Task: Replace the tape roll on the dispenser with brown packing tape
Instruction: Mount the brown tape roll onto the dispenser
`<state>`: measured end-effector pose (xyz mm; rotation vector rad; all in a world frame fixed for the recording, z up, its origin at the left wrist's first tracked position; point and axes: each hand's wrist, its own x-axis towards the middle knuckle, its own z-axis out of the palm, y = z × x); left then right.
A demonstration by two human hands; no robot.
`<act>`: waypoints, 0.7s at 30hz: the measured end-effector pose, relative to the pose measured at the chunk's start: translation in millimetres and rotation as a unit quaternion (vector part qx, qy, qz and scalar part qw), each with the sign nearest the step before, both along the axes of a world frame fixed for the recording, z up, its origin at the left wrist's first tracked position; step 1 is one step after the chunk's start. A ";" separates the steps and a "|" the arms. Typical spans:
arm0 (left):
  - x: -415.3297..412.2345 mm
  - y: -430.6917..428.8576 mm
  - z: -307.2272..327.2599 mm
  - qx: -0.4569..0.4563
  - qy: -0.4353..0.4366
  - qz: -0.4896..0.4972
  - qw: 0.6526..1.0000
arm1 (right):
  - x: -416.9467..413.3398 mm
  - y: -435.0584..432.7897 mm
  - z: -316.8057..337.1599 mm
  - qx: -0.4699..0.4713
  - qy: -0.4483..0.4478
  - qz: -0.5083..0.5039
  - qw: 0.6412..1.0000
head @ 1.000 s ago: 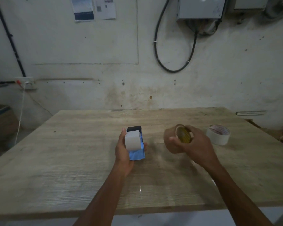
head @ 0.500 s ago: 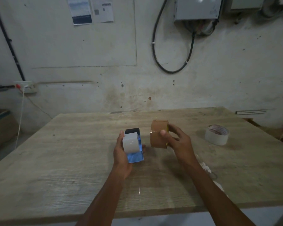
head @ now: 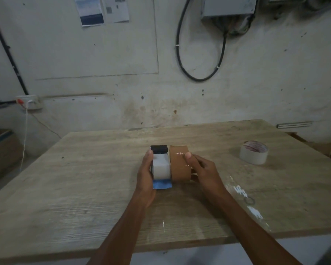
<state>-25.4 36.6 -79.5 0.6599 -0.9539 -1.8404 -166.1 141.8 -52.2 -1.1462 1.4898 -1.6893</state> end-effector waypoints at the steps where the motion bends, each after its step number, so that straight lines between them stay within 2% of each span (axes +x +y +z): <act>1: 0.9 0.9 0.2 -0.002 -0.008 0.002 1.000 | 1.1 -0.1 -0.2 0.007 -0.003 0.003 1.000; 11: 1.4 -1.1 -2.0 -0.011 -0.031 0.031 0.999 | 5.7 4.1 5.7 0.042 -0.026 0.019 0.999; 14: 3.7 -4.6 -4.9 -0.010 -0.016 0.049 0.999 | 5.3 3.2 5.7 0.016 -0.029 -0.018 0.999; 16: 5.9 -6.2 -4.6 0.011 0.014 0.053 0.998 | -0.5 0.2 2.4 -0.006 0.026 -0.103 0.994; 18: 7.1 -8.0 -4.5 0.018 0.029 0.038 0.999 | -9.5 -2.7 -1.5 0.006 0.150 -0.190 0.970; 21: 6.2 -8.8 -6.1 0.007 0.024 0.040 0.999 | -17.0 -7.2 -6.2 0.104 0.378 -0.246 0.886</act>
